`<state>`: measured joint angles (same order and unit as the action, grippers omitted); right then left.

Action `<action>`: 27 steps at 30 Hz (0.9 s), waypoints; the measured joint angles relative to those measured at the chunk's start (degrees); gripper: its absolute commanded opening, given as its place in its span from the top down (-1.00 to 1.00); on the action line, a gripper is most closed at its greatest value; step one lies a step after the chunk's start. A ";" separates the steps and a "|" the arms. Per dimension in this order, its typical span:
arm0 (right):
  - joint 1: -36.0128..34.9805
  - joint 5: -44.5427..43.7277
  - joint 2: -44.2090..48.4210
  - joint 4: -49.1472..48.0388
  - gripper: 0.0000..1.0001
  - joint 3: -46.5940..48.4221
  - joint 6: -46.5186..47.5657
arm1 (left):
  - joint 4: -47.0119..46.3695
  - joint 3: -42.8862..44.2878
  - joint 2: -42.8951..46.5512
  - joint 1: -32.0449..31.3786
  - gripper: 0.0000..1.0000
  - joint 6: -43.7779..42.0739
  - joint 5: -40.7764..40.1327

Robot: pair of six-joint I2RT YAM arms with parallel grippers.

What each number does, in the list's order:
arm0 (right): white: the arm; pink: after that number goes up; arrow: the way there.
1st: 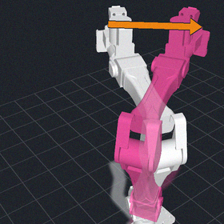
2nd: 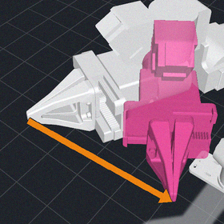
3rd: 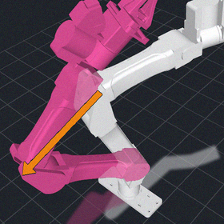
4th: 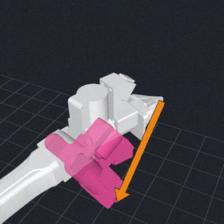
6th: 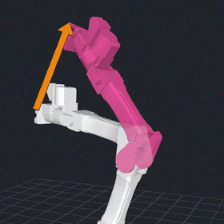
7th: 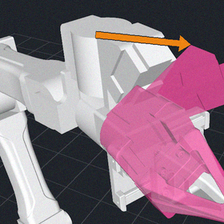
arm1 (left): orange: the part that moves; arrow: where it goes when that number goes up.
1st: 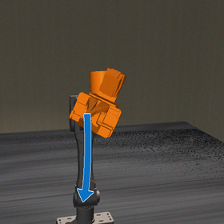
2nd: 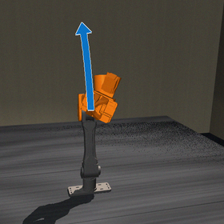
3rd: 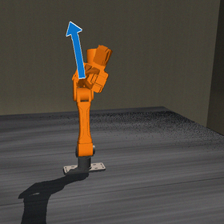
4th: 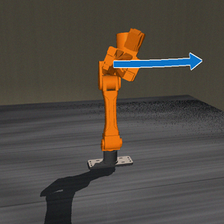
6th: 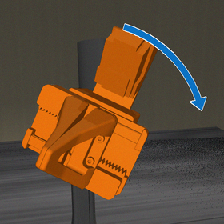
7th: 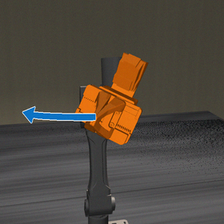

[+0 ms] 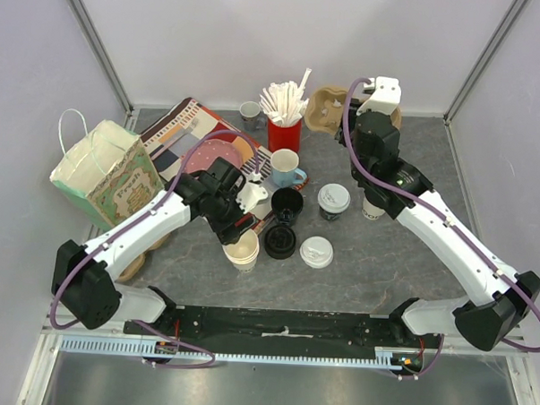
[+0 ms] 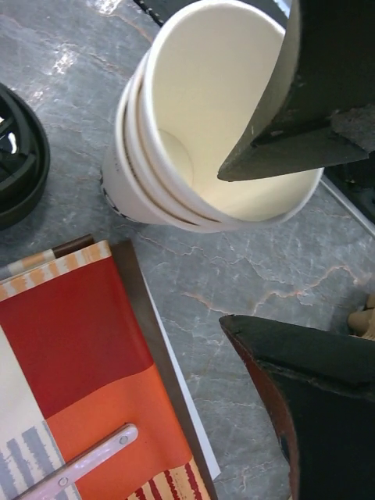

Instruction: Pack the takeout coffee

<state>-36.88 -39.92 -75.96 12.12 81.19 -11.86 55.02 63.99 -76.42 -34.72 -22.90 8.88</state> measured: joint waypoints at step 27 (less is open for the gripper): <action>1.88 1.66 1.88 0.90 0.17 -2.82 0.04 | -0.76 -1.53 1.40 25.88 0.96 -7.10 -7.19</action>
<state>-35.00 -38.26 -74.08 13.02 78.37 -11.81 54.26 62.46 -75.02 -8.84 -30.00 1.69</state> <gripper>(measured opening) 0.478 0.063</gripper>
